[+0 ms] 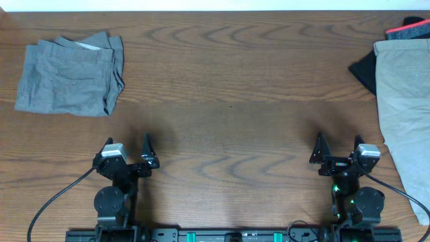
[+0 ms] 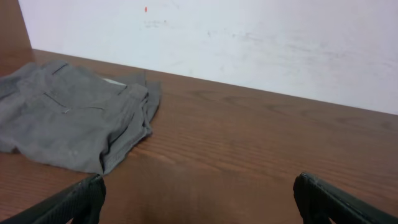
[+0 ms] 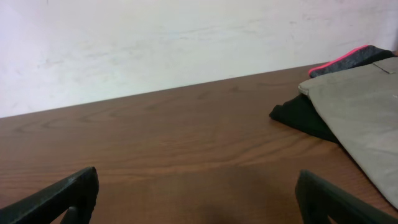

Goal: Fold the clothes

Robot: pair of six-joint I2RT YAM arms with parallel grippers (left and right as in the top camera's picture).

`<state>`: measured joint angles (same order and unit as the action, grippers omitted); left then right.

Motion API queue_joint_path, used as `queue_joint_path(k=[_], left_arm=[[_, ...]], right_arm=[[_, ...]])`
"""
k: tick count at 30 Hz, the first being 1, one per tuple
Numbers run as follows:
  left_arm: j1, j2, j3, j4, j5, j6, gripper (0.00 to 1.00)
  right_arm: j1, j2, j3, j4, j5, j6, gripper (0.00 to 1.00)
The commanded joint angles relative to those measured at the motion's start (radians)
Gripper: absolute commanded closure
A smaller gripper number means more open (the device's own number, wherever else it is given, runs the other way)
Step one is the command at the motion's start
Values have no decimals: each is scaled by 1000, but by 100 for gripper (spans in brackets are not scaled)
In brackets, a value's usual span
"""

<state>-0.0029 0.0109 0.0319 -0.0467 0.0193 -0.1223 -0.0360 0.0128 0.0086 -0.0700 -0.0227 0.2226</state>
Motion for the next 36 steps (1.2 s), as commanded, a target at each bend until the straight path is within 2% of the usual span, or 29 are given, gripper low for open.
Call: queue_joint_path(k=[1, 36], left_arm=[[4, -7, -28, -23, -5, 18, 2], [4, -7, -28, -23, -5, 18, 2]], right_arm=[[-11, -7, -3, -3, 8, -14, 1], [-10, -7, -3, -3, 8, -14, 1]])
